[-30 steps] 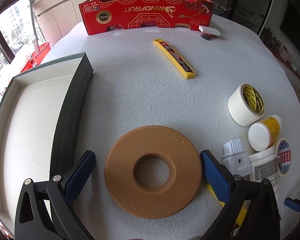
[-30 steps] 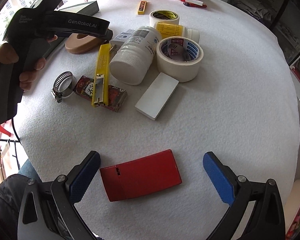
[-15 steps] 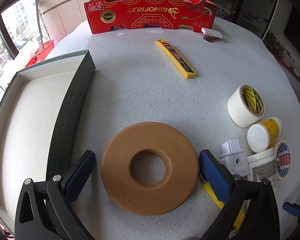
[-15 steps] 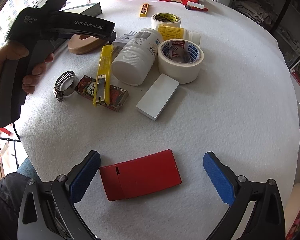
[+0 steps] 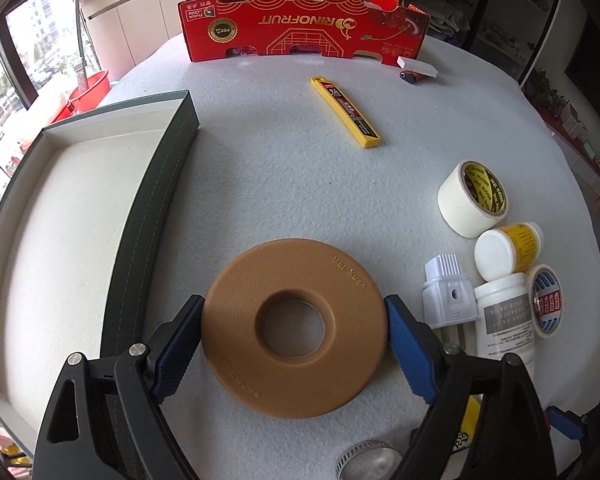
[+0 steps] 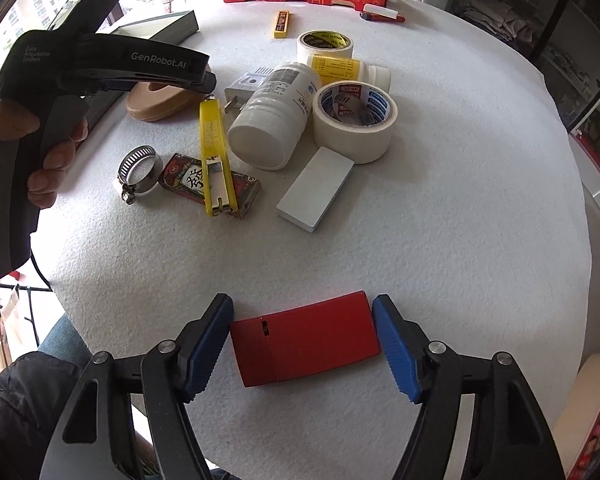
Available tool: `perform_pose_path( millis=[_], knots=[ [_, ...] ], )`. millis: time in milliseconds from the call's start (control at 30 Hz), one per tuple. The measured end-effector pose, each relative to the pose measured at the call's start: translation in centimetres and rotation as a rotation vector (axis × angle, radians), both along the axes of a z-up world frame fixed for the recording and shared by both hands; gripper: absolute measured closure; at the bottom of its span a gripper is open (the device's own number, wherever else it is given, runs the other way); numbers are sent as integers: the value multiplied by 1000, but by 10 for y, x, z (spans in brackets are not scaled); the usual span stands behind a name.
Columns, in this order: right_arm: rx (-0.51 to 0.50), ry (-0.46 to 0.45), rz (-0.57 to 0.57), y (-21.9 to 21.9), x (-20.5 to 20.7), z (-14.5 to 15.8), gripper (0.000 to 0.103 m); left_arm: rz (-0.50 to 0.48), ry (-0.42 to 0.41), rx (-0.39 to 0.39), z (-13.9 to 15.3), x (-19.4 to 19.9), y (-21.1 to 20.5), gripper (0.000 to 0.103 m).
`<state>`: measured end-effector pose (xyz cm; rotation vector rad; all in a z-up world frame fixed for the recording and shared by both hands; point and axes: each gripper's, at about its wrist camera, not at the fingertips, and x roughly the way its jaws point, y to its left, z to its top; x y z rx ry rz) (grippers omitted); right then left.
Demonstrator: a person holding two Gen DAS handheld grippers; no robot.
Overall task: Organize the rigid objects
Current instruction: 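Carry the cork ring with left tool while right tool carries the red case to the grey tray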
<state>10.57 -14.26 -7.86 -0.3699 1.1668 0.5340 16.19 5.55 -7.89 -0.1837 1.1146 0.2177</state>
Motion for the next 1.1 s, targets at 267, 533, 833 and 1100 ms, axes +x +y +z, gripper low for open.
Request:
perform_pose_path(
  millis=[267,533,833,1100],
  knots=[
    [27,-9,-116,-24,1,10,30,-11,-76,11,28,-18,-6,14],
    [75,-15,-184,-41,-10,20,30,-37,-125,0,53,-39,-18,14],
    [123,-42,-256,-55,-21,38,30,-100,-173,-35,73,-70,-46,14],
    [203,-44,-307,-55,-18,66,30,-139,-245,-68,110,-95,-56,14]
  ],
)
